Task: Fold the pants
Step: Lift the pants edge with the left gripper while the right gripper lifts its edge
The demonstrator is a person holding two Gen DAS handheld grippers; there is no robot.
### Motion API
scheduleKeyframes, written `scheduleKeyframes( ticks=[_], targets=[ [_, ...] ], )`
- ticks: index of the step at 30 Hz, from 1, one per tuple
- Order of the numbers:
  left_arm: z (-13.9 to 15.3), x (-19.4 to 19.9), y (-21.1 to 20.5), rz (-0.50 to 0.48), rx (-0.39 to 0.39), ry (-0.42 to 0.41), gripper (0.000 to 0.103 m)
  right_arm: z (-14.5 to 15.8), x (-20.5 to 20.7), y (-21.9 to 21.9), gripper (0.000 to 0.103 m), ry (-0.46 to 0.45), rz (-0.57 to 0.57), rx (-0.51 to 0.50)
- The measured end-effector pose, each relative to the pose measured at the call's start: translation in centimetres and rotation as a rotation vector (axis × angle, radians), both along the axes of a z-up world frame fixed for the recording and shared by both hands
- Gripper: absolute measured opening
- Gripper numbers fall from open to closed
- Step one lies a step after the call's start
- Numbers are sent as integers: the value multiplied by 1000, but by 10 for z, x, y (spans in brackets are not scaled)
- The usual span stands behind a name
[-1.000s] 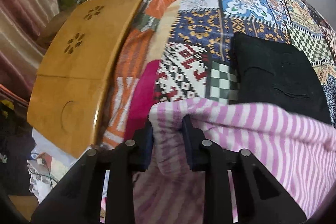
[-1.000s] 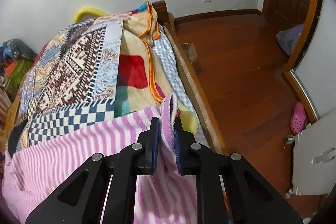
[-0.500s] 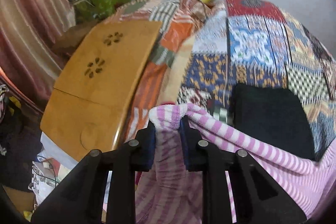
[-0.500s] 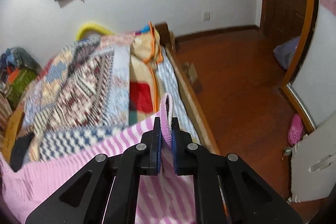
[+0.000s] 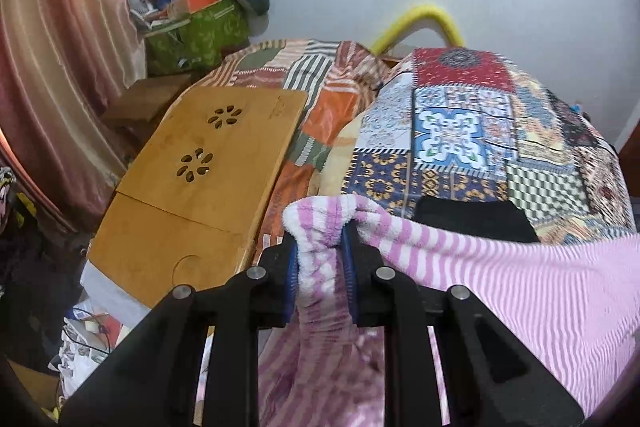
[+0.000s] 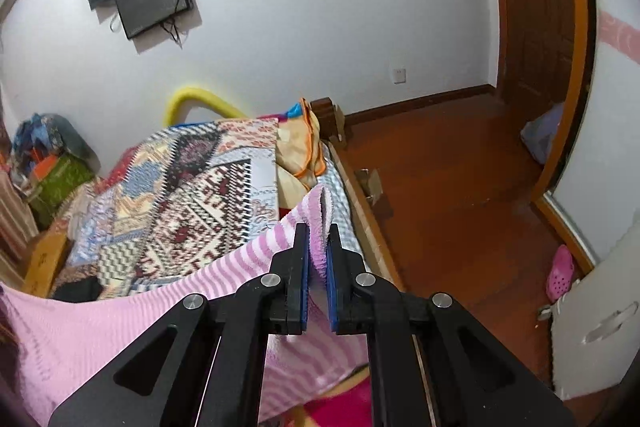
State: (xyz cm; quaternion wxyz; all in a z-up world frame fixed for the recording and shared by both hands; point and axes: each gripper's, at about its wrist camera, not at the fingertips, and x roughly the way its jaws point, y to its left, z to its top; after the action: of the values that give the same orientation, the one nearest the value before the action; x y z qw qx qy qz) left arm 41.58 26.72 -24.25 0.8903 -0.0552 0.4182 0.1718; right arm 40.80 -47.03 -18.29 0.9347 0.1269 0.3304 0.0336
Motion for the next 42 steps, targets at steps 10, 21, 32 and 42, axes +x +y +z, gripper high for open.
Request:
scheduleKeyframes(
  ticks=[10, 21, 32, 42],
  targets=[
    [28, -84, -10, -46, -60, -45, 17, 19, -76, -4, 6, -26, 25, 32],
    [37, -176, -14, -66, -71, -62, 17, 22, -141, -15, 6, -44, 19, 101],
    [13, -241, 3, -32, -137, -35, 17, 16, -192, -13, 6, -53, 28, 133],
    [-71, -260, 34, 88, -176, 114, 14, -27, -227, -17, 6, 26, -35, 165]
  ],
)
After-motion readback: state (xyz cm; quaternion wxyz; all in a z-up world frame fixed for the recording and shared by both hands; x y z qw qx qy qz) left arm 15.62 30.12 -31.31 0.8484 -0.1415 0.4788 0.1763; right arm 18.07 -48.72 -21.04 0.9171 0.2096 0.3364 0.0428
